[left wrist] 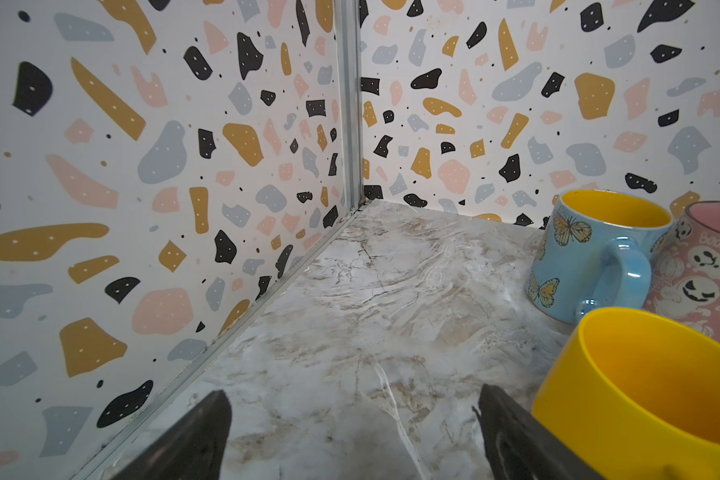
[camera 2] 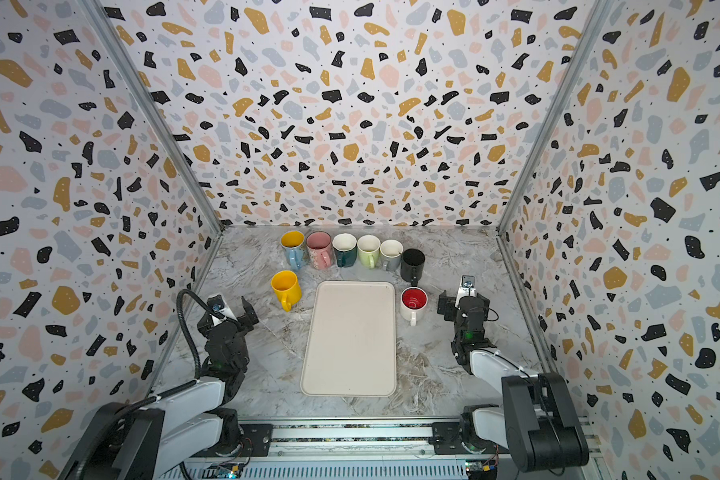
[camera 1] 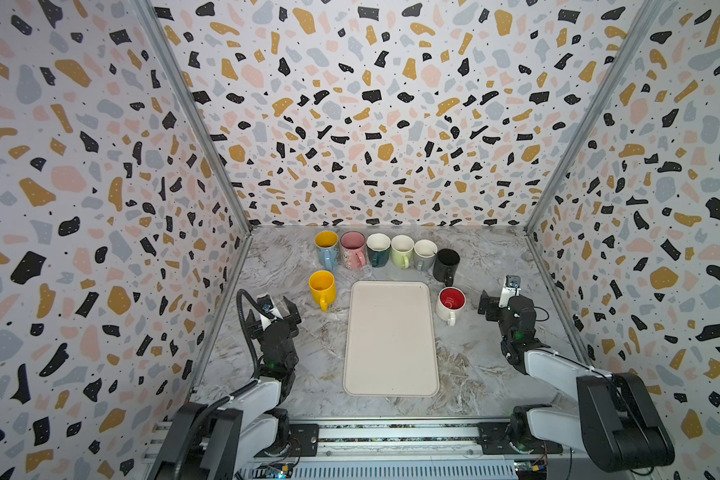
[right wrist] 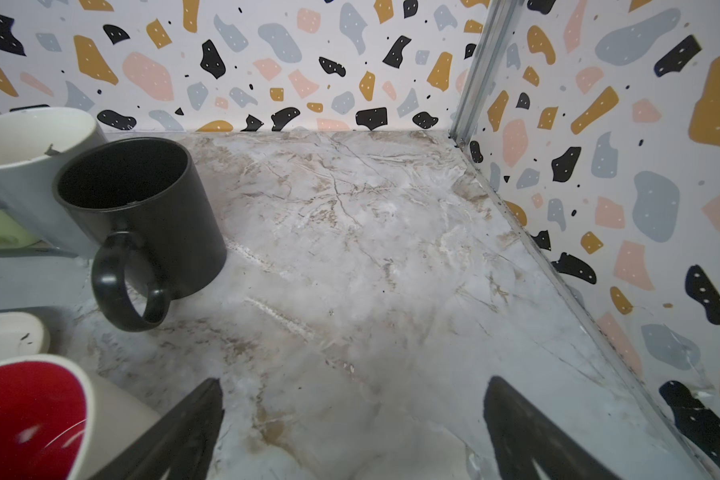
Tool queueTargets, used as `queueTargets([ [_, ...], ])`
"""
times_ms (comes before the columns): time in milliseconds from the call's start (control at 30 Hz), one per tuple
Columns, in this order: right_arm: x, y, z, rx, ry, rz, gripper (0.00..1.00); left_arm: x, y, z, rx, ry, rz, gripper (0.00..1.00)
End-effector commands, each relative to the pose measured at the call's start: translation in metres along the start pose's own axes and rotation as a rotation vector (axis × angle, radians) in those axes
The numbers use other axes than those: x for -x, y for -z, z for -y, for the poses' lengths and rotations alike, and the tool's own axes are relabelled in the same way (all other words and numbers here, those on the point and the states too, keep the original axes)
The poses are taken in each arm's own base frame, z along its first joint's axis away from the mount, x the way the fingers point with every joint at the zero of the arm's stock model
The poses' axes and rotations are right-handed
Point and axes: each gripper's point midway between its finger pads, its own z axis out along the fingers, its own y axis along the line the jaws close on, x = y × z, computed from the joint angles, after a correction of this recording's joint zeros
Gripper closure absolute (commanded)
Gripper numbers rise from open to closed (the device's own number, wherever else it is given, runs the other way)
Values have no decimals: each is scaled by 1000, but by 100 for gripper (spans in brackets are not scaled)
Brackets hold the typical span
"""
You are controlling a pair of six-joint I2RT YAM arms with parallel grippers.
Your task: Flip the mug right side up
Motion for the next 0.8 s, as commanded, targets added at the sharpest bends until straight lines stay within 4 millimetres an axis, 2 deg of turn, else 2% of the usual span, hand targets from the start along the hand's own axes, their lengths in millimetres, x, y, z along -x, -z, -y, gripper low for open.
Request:
queueTargets([
  [0,26,10,-1,36,-25,195,1,25,-1,3,-23,39,123,7],
  [67,21,15,-1,53,-37,231,1,20,-3,7,-38,24,120,7],
  [233,16,22,-7,94,-18,295,1,8,-16,32,-133,-39,93,8],
  [400,6,-5,-18,121,19,171,1,1,-31,27,-87,-35,23,5],
  [500,6,-3,-19,125,18,177,1,2,-31,27,-87,-33,20,0],
  [767,8,-2,-18,118,22,183,1,1,-30,26,-83,-32,21,0],
])
